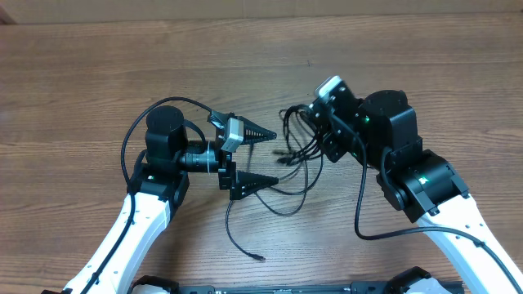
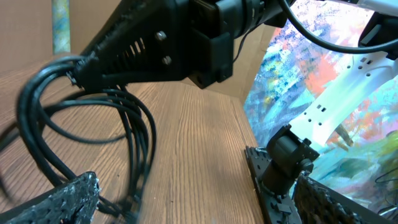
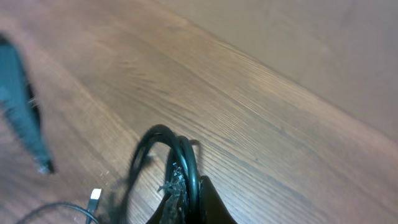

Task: Untangle cables

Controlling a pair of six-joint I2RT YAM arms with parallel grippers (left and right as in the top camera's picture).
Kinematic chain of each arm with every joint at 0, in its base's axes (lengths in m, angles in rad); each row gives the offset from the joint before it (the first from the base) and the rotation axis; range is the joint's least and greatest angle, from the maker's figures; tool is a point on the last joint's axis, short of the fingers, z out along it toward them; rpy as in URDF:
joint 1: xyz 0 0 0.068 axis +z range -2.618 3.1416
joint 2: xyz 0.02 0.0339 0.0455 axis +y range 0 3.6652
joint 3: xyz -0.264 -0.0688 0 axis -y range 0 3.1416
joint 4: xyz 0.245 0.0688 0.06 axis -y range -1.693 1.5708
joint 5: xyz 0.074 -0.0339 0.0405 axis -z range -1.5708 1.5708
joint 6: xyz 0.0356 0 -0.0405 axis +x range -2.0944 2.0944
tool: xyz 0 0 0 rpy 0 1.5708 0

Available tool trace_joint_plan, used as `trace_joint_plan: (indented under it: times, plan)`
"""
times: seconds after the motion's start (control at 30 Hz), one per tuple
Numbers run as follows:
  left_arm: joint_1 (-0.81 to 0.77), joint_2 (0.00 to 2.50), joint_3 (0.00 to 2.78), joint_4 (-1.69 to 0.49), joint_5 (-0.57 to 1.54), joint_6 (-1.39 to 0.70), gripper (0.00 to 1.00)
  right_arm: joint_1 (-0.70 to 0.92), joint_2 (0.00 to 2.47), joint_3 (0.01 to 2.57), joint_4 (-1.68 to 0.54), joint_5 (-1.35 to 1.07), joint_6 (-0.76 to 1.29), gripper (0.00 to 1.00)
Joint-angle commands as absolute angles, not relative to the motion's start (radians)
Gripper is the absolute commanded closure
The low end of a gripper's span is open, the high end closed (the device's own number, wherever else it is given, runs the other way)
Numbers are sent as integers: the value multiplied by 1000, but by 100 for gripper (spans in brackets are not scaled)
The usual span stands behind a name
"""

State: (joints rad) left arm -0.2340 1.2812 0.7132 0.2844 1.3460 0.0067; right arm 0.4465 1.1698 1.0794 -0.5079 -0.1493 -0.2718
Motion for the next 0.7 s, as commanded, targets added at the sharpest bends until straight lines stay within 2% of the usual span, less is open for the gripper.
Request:
trace_joint_plan:
  times: [0.0, 0.37, 0.67]
  plan:
    - [-236, 1282, 721, 285, 1319, -28, 0, 443, 1159, 1114, -490, -78, -120, 96]
    - [-236, 1282, 721, 286, 1076, -303, 0, 443, 1159, 1114, -485, 123, 252, 96]
    - [-286, 1282, 721, 294, 989, -424, 0, 443, 1166, 1114, -479, 65, 315, 96]
